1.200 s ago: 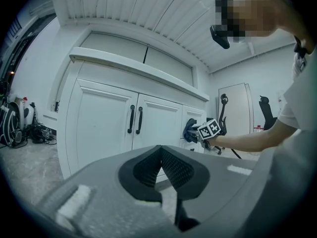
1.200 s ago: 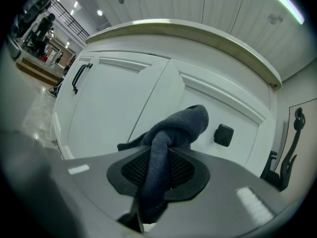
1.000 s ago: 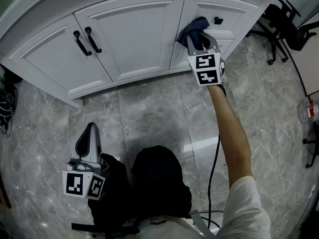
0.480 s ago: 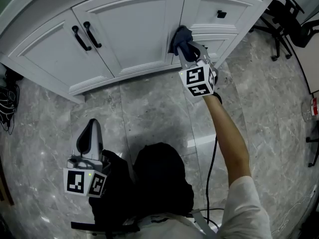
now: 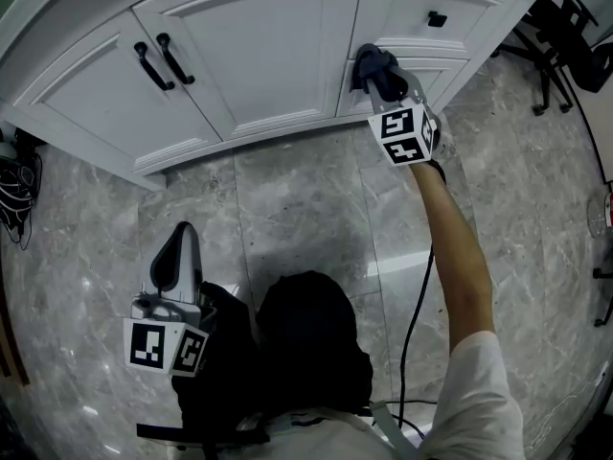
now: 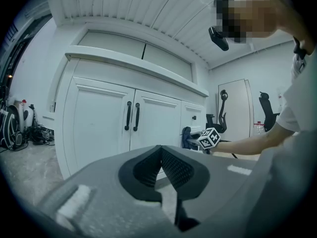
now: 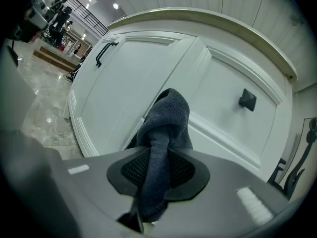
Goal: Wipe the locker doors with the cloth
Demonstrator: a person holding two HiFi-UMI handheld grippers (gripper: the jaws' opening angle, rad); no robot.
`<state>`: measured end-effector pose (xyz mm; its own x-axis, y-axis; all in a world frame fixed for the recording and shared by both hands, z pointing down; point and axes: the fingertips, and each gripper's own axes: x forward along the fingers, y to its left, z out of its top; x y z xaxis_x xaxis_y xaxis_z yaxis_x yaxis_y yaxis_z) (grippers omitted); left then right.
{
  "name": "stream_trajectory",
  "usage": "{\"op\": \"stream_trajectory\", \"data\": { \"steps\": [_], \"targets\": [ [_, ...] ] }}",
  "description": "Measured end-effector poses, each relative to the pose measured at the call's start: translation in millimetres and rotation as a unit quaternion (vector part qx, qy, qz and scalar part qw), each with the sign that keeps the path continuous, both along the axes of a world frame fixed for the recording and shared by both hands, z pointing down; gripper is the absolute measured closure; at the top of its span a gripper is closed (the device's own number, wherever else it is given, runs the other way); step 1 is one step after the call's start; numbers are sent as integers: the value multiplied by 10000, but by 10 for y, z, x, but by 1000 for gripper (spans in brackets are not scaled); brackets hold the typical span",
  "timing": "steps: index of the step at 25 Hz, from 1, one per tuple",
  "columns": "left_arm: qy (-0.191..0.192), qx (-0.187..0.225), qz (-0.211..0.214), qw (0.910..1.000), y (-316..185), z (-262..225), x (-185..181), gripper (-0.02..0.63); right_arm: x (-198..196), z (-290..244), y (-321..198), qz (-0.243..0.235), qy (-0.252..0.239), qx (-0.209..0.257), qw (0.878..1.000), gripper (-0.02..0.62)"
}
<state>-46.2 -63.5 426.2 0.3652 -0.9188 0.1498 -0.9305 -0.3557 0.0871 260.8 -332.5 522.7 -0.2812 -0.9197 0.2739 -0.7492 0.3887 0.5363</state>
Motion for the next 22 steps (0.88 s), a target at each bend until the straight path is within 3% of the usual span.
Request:
{"op": "stream_trajectory", "data": {
  "steps": [8,22],
  "targets": [
    [-48,-93,75,9999,-36,68,102,604,698,-61,-99,476,84,2,9988,511],
    [-181,-205,167,9995,-96,154,264,604,1777,-5,-260,1464,-260,-70,9889,512]
  ]
}}
